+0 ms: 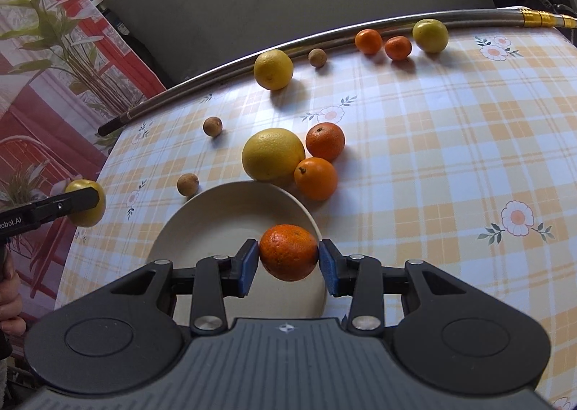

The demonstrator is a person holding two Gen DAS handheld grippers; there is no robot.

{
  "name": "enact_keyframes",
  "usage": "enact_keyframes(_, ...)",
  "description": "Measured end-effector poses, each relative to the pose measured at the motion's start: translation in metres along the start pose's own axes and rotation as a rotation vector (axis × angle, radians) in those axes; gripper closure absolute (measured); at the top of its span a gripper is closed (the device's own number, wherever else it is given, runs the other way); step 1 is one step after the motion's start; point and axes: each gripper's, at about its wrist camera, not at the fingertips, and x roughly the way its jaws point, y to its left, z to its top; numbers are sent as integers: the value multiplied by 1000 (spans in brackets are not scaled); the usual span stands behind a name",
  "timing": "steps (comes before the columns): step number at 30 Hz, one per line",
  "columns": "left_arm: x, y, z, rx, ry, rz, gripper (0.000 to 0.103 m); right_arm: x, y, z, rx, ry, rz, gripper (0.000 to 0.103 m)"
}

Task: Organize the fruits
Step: 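Lower grapefruit into the white plate with left while right lowers the orange there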

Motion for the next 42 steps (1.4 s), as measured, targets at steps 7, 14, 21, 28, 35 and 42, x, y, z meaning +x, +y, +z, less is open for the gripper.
enact_keyframes(7,20,-19,-27,22,97,-48,55,6,15,-16,-90,85,-21,63)
enact_keyframes(14,32,-28,-46,40,149,-70,55,10,23,-25,-143,117,-44,63)
enact_keyframes(21,42,-32,-53,69,186,-72,55,12,24,-28,-158,133,-38,63)
enact_keyframes(28,49,-32,-59,79,212,-73,55,11,25,-29,-167,136,-36,62)
enact_keyframes(35,53,-33,-62,100,223,-69,55,11,27,-30,-174,136,-39,62)
enact_keyframes(42,53,-34,-64,104,227,-75,55,9,28,-32,-180,134,-40,62)
